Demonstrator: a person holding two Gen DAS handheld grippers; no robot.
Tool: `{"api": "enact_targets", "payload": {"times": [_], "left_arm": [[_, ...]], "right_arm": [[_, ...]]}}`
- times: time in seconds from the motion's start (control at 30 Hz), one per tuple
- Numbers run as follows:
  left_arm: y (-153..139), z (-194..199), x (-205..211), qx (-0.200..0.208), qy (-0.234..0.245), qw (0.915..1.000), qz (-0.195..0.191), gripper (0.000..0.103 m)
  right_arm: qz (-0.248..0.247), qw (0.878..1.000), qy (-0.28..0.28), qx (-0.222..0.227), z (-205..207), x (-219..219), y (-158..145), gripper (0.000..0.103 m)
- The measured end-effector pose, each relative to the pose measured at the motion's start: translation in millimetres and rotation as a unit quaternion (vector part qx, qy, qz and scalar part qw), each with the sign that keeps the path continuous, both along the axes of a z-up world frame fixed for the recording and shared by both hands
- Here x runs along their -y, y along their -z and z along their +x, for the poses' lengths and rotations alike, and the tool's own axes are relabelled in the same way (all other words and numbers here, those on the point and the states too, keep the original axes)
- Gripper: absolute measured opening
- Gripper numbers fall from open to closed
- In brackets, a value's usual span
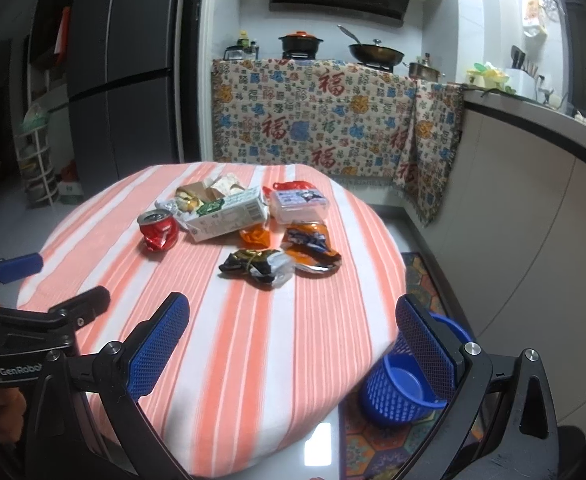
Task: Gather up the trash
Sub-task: 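Grasp the crushed red can with the left tool while the right tool grasps the gold wrapper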
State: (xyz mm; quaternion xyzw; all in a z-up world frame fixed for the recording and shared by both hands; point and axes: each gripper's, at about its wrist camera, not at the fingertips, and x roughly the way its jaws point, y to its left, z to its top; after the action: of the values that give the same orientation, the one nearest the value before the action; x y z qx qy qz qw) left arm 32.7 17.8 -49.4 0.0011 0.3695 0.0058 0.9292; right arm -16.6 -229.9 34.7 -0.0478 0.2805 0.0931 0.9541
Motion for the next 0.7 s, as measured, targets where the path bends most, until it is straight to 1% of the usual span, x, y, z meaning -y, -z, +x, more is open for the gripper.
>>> {"api": "enact_targets", "payload": {"times": [0.43,0.6,0.7], "left_arm": [[49.3,48.7,-19.9,-0.070,-0.034,0.9970,-0.001,0.103],[70.8,72.2,-31.6,-0.096,-0.053,0.9940,0.003,0.103],[79.2,81.2,-39.7,-0.106,-0.063,0.9923,0.000,0.103]], "right_arm": [[-0.012,1.000,-0.004,-0.023,28.6,0.5,19.6,0.103],[-0.008,0.998,-0.016,-0.057,49.4,-4.9,39.4,0.103],[0.001,0.995,-0.030,-0.091,64.1,-11.0,57.6,0.103]]}}
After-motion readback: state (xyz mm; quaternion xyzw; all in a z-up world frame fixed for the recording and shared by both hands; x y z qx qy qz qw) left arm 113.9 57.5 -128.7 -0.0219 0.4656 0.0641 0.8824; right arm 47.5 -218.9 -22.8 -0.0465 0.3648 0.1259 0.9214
